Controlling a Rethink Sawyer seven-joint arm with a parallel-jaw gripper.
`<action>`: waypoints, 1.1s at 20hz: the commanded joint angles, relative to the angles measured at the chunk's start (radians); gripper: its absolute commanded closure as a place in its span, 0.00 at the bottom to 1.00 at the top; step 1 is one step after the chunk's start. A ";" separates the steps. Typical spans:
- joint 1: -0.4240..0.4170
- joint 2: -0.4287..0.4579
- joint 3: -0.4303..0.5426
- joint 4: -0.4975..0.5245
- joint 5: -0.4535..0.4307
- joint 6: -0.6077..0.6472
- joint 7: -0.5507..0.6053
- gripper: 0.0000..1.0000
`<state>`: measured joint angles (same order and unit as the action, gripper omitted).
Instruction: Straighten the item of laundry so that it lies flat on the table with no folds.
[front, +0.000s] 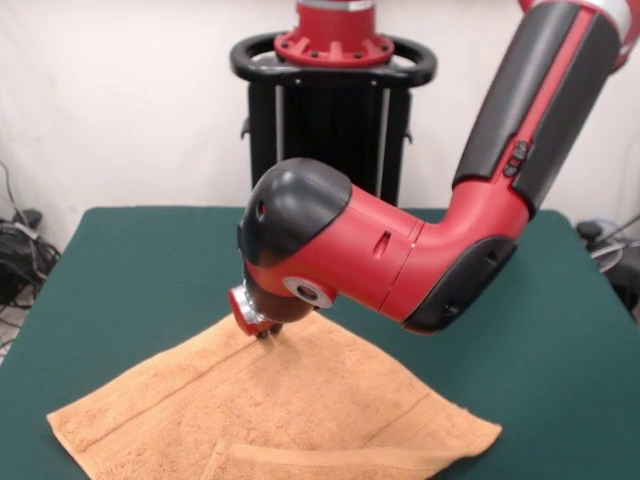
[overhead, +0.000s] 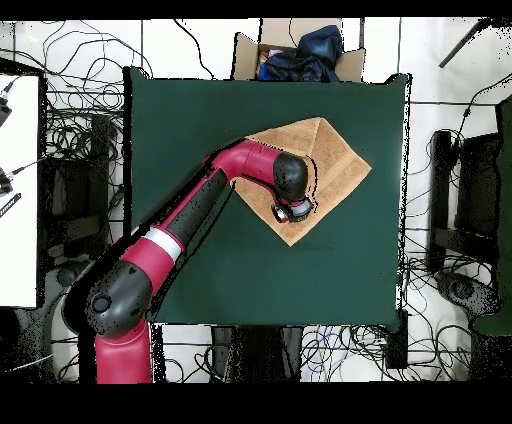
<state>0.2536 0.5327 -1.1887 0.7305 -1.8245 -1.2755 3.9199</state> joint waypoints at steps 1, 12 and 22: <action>-0.031 0.063 0.182 0.027 0.042 0.095 -0.270 1.00; -0.008 0.038 0.144 0.011 0.039 0.038 -0.193 1.00; -0.043 -0.124 0.079 -0.070 0.065 0.015 -0.095 1.00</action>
<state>0.2474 0.4980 -1.1861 0.7392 -1.8235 -1.2718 3.8332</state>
